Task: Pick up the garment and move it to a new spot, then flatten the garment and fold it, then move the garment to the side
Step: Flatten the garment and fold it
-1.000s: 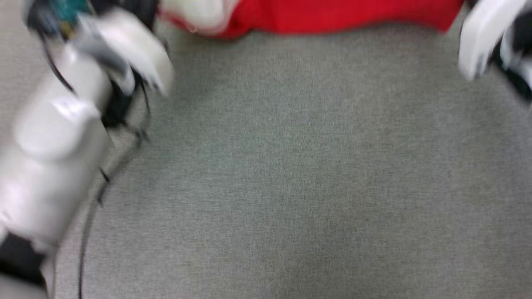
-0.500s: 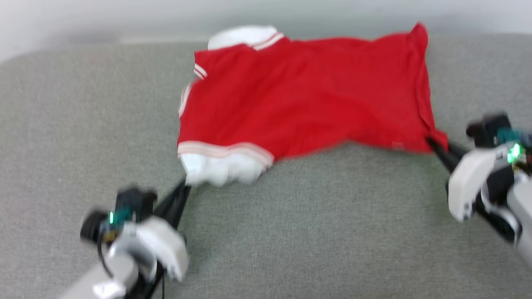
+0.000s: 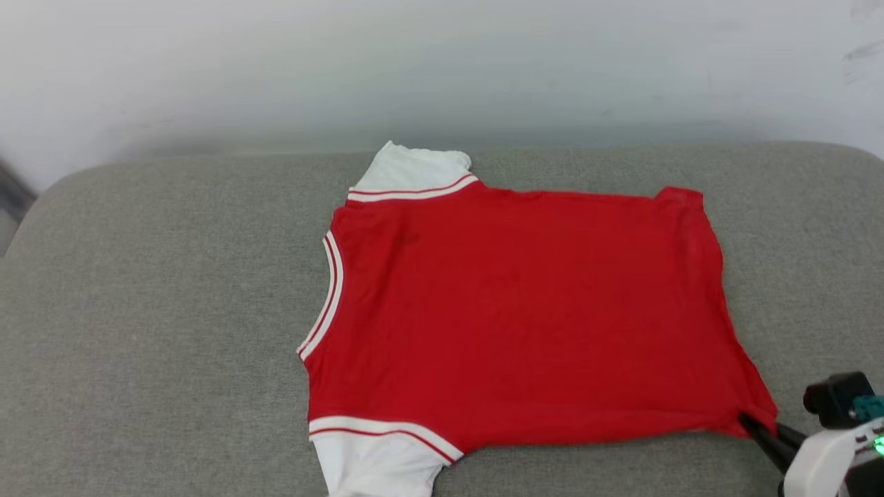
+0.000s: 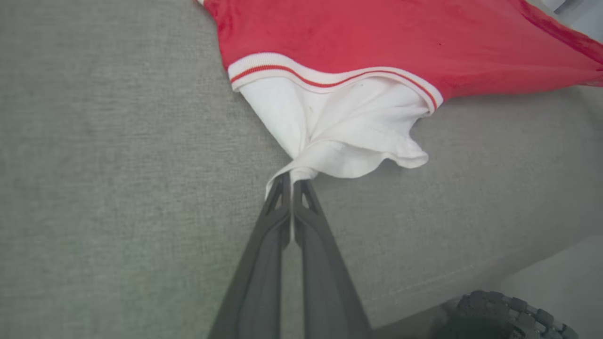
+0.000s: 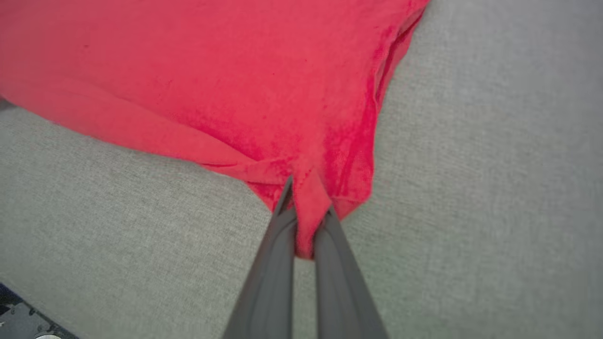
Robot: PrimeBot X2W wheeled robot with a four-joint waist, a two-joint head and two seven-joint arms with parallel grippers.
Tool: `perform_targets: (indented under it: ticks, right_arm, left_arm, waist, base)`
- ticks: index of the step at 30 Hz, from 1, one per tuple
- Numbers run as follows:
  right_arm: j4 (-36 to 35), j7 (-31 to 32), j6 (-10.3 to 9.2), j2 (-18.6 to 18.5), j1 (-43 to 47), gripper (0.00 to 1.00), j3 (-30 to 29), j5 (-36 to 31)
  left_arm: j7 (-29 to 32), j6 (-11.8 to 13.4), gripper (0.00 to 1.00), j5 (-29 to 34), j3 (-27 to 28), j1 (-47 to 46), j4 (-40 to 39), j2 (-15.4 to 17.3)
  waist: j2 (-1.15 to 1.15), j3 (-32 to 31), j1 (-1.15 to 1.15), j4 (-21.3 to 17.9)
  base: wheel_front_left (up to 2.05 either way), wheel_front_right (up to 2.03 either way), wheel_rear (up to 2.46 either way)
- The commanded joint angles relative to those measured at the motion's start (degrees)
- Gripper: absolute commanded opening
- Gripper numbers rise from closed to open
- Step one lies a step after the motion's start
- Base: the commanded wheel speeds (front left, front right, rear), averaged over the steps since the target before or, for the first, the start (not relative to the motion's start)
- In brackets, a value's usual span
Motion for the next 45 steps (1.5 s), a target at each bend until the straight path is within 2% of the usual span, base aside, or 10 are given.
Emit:
perform_targets:
  ticks: [1,5,11,18,25,35,45]
  right_arm:
    - [-0.95,0.61,-0.04,-0.37,2.56,0.00,-1.34,-0.49]
    - [-5.14,3.12,-0.04,0.16,10.48,0.00,-6.55,-1.18]
    - [-11.02,7.42,-0.04,2.37,17.83,0.00,-13.18,-3.31]
    - [-15.73,10.98,-0.04,5.18,17.28,0.00,-18.26,-5.62]
    - [-18.41,12.21,-0.04,6.36,13.86,0.00,-22.15,-5.89]
    - [-18.13,12.99,-0.04,6.74,4.24,0.00,-21.61,-6.27]
    - [-10.34,13.12,-0.04,7.45,-5.28,0.00,-16.18,-6.76]
  left_arm:
    - [0.00,0.63,0.00,-0.53,-0.05,1.51,-0.58,0.02]
    - [0.34,1.95,0.00,-1.31,-1.39,5.37,-2.11,-0.24]
    - [0.62,2.06,0.00,-0.89,-2.37,6.26,-2.97,0.45]
    - [-0.13,0.69,0.00,2.15,-0.89,0.29,-2.55,0.78]
    - [0.90,-2.48,0.00,5.30,0.95,-10.37,-0.42,1.56]
    - [5.70,-7.05,0.00,9.78,2.26,-26.85,4.03,2.99]
    - [7.18,-12.93,0.00,10.92,0.65,-35.84,16.41,-0.61]
  waist:
    - [0.00,-1.06,0.02,0.23]
    - [0.00,-2.02,0.02,0.64]
    - [0.00,-2.14,0.02,0.74]
    - [0.00,-1.36,0.02,0.25]
    - [0.00,2.62,0.02,-0.23]
    - [0.00,11.62,0.02,-2.86]
    - [0.00,18.47,0.02,-4.01]
  base:
    - [0.00,0.00,0.00]
    - [0.00,0.00,0.00]
    - [0.00,0.00,0.00]
    - [0.00,0.00,0.00]
    - [0.00,0.00,0.00]
    - [0.00,0.00,0.00]
    - [0.00,0.00,0.00]
